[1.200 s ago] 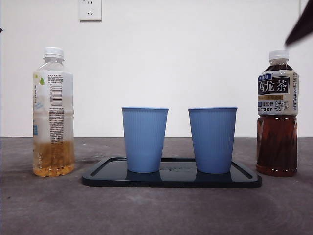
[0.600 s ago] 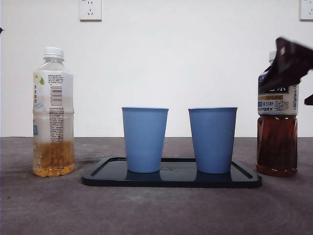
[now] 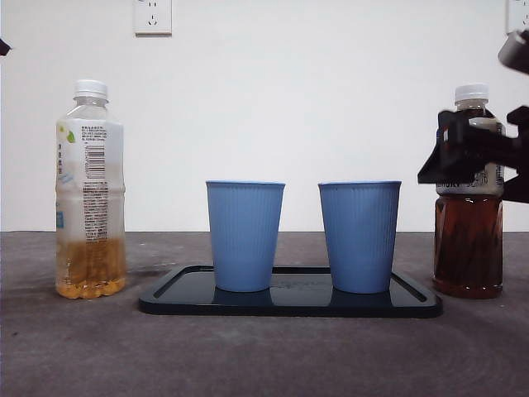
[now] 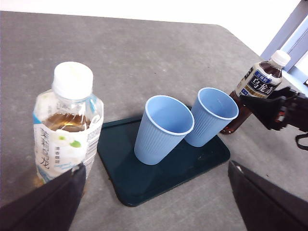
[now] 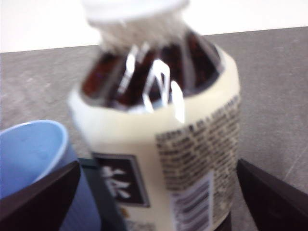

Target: Pour the drink into the cup

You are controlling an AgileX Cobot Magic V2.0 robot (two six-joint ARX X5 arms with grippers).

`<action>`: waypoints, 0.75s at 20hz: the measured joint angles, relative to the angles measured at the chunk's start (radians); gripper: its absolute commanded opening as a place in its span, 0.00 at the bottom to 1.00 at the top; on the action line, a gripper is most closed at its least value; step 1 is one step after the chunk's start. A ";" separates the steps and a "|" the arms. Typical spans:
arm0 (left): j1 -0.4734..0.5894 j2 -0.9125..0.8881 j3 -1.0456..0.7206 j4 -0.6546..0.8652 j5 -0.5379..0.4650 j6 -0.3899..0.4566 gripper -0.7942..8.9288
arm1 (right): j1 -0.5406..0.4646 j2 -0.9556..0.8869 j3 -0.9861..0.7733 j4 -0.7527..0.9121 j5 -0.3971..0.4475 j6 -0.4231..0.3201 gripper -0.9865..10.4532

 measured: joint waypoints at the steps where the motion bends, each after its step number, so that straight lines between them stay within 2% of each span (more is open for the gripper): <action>1: -0.002 0.000 0.000 0.000 0.000 0.000 0.56 | 0.000 0.017 0.000 0.021 0.002 0.000 0.47; 9: -0.007 0.000 0.000 0.000 0.000 0.000 0.56 | -0.001 0.062 0.000 0.104 0.018 -0.004 0.29; 15: -0.007 0.000 0.000 0.000 0.000 0.002 0.56 | -0.001 0.050 0.000 0.085 0.018 -0.009 0.29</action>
